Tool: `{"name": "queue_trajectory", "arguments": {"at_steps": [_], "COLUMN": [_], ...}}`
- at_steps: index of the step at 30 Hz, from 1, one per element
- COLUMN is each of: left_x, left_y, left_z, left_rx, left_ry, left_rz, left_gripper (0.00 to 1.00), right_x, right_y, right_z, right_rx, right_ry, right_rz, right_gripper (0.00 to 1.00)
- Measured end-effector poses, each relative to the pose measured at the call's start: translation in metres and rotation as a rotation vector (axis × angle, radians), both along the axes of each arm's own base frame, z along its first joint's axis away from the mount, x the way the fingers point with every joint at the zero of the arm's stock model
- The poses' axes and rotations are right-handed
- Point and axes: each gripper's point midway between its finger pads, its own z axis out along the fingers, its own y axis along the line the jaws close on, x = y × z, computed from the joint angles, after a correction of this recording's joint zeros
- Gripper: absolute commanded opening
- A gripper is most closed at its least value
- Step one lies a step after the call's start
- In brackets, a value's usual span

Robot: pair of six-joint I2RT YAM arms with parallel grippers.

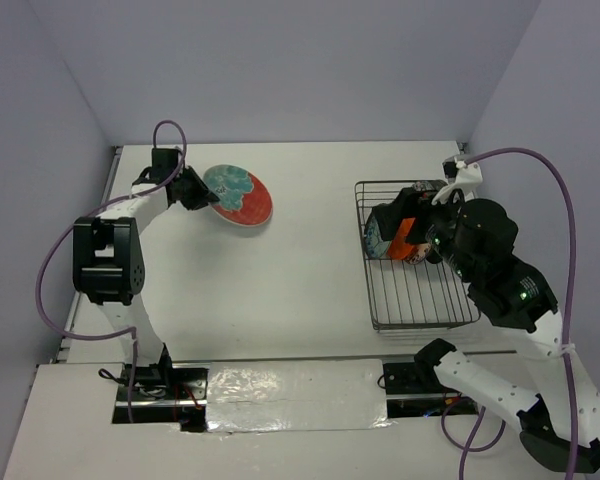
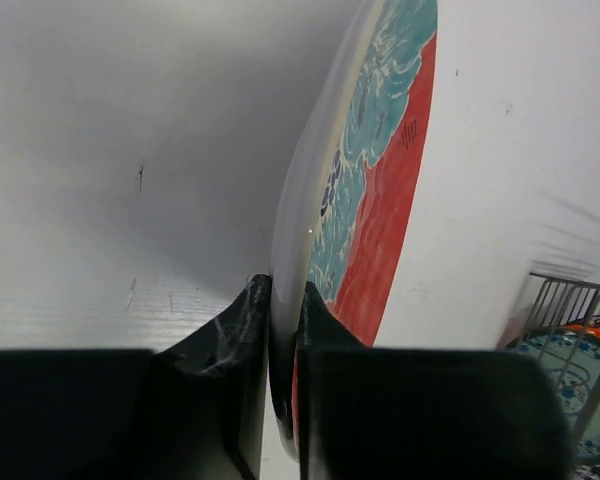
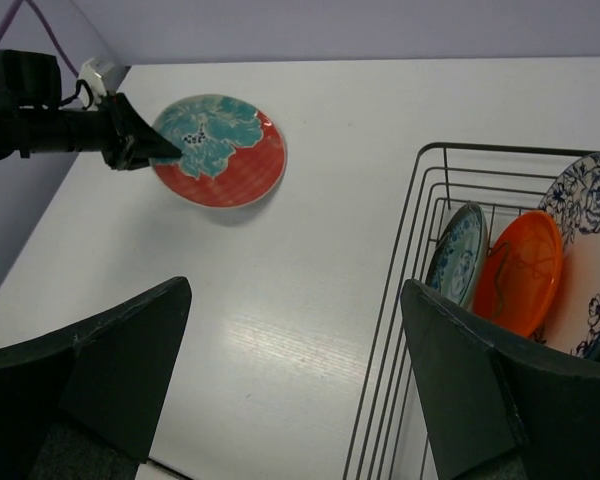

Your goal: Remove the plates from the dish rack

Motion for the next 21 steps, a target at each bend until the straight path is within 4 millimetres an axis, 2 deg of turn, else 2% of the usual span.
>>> {"name": "queue_trajectory", "arguments": {"at_steps": [1,2,5,10,11,12,15,17,21], "left_x": [0.001,0.003,0.008,0.012,0.011,0.01,0.003,0.001,-0.017], "left_y": [0.0,0.001,0.006,0.018,0.021,0.023,0.03,0.039,0.059], "left_z": [-0.003,-0.004,-0.007,-0.033,-0.039,-0.047,-0.054,-0.053,-0.048], "left_rx": [-0.016,-0.028,-0.059,-0.07,-0.07,-0.065,-0.057,-0.028,0.054], "left_ry": [0.004,0.005,0.009,0.075,0.094,0.113,0.163,0.19,0.269], "left_rz": [0.003,0.007,0.029,0.065,0.072,0.075,0.102,0.13,0.203], "left_gripper": [0.31,0.42,0.61,0.73,0.94,1.0,1.0,0.99,0.99], "right_x": [0.0,0.0,0.002,0.019,0.024,0.027,0.044,0.052,0.07], "right_y": [0.0,0.0,0.002,0.016,0.018,0.018,0.016,0.007,-0.022], "right_z": [-0.004,-0.007,-0.016,-0.044,-0.052,-0.059,-0.09,-0.108,-0.119], "right_rx": [-0.007,-0.011,-0.03,-0.092,-0.113,-0.135,-0.232,-0.316,-0.448], "right_ry": [0.008,0.011,0.032,0.128,0.156,0.181,0.281,0.347,0.41], "right_rz": [0.003,0.004,0.005,0.026,0.028,0.022,-0.026,-0.084,-0.219], "right_gripper": [0.93,0.93,0.93,1.0,1.0,1.0,1.0,1.0,0.95]}}
